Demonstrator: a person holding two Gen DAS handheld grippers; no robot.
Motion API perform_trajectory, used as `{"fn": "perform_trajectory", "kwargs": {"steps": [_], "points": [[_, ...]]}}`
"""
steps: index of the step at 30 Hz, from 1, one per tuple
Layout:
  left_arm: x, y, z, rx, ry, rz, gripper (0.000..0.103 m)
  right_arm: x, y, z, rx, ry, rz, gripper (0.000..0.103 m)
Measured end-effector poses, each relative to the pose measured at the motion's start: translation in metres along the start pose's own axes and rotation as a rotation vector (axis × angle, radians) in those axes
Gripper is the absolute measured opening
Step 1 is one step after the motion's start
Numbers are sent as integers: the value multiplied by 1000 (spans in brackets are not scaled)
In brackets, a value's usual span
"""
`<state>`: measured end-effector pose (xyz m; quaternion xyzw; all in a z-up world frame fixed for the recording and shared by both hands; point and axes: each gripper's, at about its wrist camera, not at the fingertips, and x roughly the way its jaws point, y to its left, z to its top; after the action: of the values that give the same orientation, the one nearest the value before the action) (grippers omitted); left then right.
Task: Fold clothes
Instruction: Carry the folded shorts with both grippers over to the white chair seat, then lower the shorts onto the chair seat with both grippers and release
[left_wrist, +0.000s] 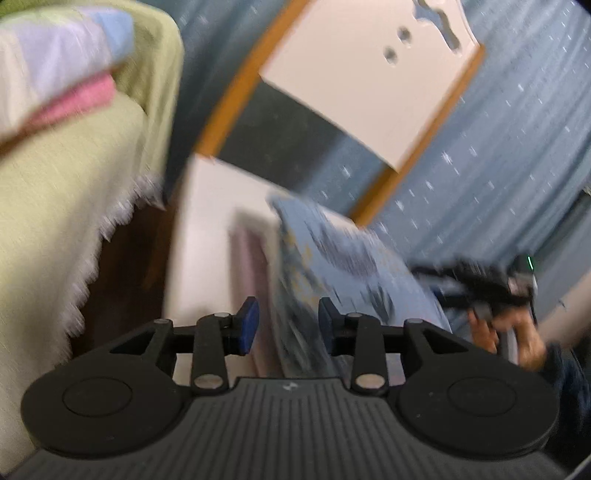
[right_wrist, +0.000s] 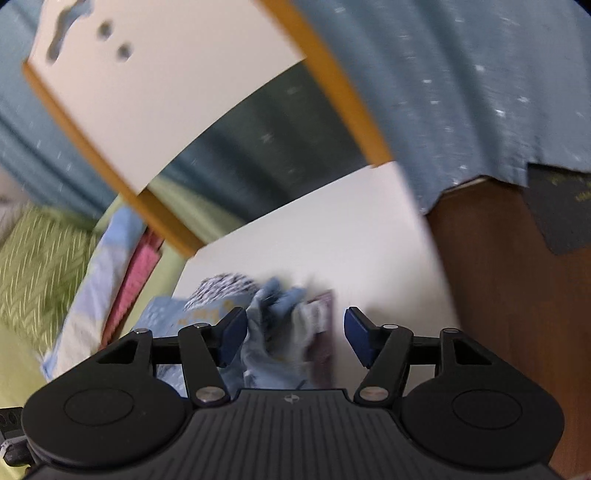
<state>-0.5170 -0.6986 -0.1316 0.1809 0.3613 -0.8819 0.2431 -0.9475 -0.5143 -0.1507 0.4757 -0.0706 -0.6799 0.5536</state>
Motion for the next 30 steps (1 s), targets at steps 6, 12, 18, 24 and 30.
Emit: {"fn": "perform_trajectory", "kwargs": {"steps": [6,12,18,24,30], "points": [[48,9,58,-101,36,43,45,3,-10,-7,55,31,27,62],[90,14,78,-164,72,22,50,5,-11,-6,82,-4,102,62],[120,11,73,-175,133,-29,48,14,-8,-5,64,8,93,60],[118,-15,71,-20,108,-63,6,18,-2,-10,-36,4,87,5],[81,-42,69,150,-13,-33,4,-1,10,-12,-127,-108,72,2]]}}
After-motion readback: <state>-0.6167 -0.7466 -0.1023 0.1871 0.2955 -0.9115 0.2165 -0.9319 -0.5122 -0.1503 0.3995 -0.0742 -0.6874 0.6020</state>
